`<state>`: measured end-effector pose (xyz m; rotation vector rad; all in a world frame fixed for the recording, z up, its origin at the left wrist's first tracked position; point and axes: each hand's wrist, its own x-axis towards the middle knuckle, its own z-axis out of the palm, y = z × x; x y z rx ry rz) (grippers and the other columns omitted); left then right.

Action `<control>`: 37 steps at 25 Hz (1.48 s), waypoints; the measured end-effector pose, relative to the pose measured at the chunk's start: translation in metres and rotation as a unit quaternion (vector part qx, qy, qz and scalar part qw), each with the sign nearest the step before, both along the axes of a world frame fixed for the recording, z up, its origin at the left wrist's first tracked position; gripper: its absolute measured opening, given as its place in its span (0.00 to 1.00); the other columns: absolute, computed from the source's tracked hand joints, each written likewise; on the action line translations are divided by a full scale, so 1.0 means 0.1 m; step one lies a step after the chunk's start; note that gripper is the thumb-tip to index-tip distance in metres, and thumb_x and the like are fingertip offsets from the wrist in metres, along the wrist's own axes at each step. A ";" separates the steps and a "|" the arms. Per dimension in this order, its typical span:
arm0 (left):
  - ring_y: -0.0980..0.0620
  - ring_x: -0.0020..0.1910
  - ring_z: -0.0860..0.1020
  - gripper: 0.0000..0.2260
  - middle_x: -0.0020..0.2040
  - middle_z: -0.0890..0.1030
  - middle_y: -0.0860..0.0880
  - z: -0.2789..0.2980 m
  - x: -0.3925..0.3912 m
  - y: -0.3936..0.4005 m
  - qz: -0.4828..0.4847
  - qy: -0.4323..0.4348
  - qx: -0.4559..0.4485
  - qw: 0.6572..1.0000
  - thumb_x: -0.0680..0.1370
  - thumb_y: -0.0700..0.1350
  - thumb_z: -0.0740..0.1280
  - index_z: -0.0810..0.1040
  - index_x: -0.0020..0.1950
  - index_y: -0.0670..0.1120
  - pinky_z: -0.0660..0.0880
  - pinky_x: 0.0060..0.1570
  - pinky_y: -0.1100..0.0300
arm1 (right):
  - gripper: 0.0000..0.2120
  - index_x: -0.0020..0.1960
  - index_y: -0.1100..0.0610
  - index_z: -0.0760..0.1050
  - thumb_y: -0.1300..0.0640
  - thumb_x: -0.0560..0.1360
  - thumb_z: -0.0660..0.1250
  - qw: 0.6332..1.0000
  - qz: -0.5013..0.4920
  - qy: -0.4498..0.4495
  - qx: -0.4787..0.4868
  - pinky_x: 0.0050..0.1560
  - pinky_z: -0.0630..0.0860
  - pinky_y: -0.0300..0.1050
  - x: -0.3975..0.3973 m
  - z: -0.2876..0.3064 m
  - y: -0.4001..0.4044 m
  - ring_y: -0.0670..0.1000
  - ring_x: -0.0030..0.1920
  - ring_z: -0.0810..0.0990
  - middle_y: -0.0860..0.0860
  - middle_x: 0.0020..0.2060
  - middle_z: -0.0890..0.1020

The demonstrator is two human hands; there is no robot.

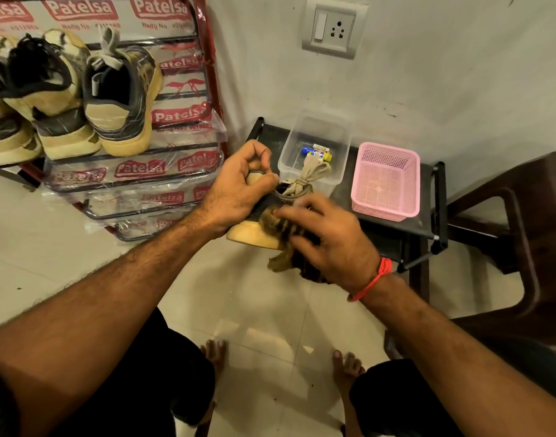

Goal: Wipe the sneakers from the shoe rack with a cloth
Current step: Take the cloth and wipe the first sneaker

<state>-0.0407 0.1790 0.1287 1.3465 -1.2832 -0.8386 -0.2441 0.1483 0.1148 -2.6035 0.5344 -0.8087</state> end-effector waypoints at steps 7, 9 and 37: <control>0.56 0.32 0.73 0.11 0.36 0.76 0.54 -0.02 0.01 0.01 0.011 0.006 -0.019 1.000 0.79 0.34 0.66 0.69 0.46 0.49 0.74 0.34 0.62 | 0.17 0.60 0.60 0.81 0.58 0.73 0.65 0.999 -0.021 -0.035 0.001 0.47 0.79 0.45 0.02 0.01 0.07 0.54 0.47 0.80 0.58 0.50 0.79; 0.53 0.33 0.72 0.10 0.36 0.76 0.51 -0.02 0.00 0.00 0.008 0.000 -0.017 1.000 0.78 0.36 0.66 0.69 0.46 0.50 0.73 0.34 0.59 | 0.17 0.60 0.59 0.81 0.62 0.72 0.68 0.997 -0.064 -0.043 0.015 0.50 0.78 0.44 0.01 0.00 -0.12 0.55 0.48 0.80 0.57 0.49 0.79; 0.54 0.30 0.67 0.04 0.38 0.73 0.40 -0.06 -0.07 -0.01 0.001 0.057 -0.032 0.998 0.84 0.42 0.62 0.67 0.53 0.46 0.66 0.30 0.64 | 0.17 0.62 0.55 0.79 0.54 0.75 0.63 0.999 0.003 0.019 -0.033 0.34 0.80 0.50 0.03 0.07 0.01 0.55 0.43 0.78 0.57 0.50 0.77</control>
